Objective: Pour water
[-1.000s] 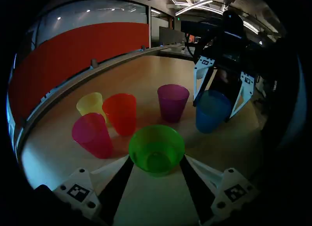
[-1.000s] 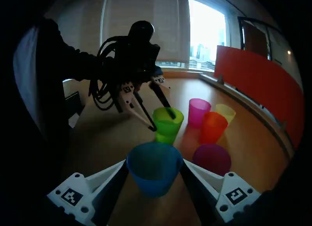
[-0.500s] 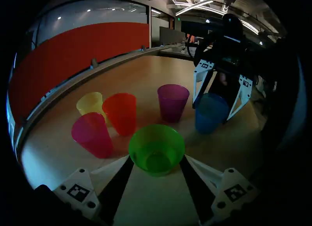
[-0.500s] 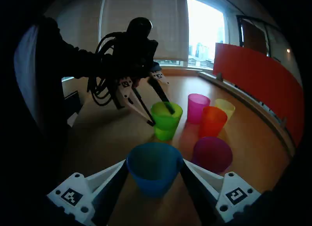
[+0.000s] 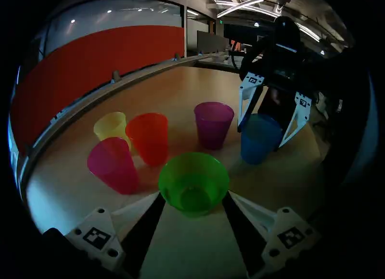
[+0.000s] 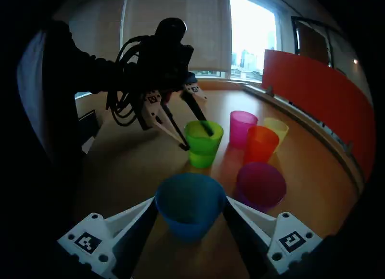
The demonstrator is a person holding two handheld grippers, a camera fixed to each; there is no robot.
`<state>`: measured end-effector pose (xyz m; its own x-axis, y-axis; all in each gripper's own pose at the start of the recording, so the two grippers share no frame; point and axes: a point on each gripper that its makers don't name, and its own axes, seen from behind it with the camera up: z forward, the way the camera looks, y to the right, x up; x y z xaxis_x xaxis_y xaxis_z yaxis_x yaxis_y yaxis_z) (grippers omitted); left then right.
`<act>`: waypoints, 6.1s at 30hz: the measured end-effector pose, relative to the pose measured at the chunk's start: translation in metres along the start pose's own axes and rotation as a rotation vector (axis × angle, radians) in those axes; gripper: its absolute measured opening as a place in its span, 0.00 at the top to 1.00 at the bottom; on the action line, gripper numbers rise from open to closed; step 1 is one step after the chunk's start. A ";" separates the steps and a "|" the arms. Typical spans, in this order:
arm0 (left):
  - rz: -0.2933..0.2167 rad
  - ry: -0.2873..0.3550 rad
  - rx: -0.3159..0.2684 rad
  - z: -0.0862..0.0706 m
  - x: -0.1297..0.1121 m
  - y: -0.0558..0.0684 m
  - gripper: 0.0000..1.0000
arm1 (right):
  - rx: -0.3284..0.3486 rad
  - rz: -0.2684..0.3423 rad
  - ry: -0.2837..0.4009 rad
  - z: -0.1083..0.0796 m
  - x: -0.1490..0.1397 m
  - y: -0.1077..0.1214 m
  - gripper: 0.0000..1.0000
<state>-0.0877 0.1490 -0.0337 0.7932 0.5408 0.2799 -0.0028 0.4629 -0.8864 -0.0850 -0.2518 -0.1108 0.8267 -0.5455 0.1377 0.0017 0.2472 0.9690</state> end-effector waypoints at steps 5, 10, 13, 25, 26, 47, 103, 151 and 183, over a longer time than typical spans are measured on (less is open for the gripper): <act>0.000 -0.008 -0.002 0.002 -0.003 0.001 0.17 | -0.002 0.004 -0.017 0.001 -0.006 0.000 0.06; -0.012 -0.015 -0.008 0.001 -0.004 0.002 0.17 | -0.004 0.007 -0.024 0.001 -0.006 0.001 0.05; -0.016 -0.022 -0.010 0.001 -0.007 0.002 0.17 | -0.006 0.002 -0.033 0.000 -0.008 0.002 0.05; -0.021 -0.038 0.010 -0.006 -0.015 -0.004 0.17 | -0.021 -0.006 -0.067 -0.006 -0.018 0.003 0.00; -0.020 -0.040 0.014 -0.007 -0.016 -0.004 0.17 | -0.022 -0.005 -0.068 -0.007 -0.019 0.003 0.00; -0.036 -0.075 0.094 -0.028 -0.033 -0.022 0.17 | -0.079 0.011 -0.118 -0.031 -0.036 0.014 0.00; -0.317 0.052 0.627 -0.138 -0.025 -0.143 0.17 | -0.679 0.329 -0.078 -0.145 -0.029 0.110 0.00; -0.310 0.549 0.985 -0.250 0.067 -0.138 0.17 | -1.293 0.236 0.534 -0.273 0.087 0.176 0.00; -0.349 0.596 1.063 -0.228 0.043 -0.110 0.17 | -1.399 0.354 0.521 -0.289 0.020 0.163 0.00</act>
<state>0.0857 -0.0387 -0.0086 0.9999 0.0056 -0.0154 -0.0055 0.9999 0.0102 0.0940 0.0092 -0.0092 0.9973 -0.0394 -0.0613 0.0331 0.9943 -0.1012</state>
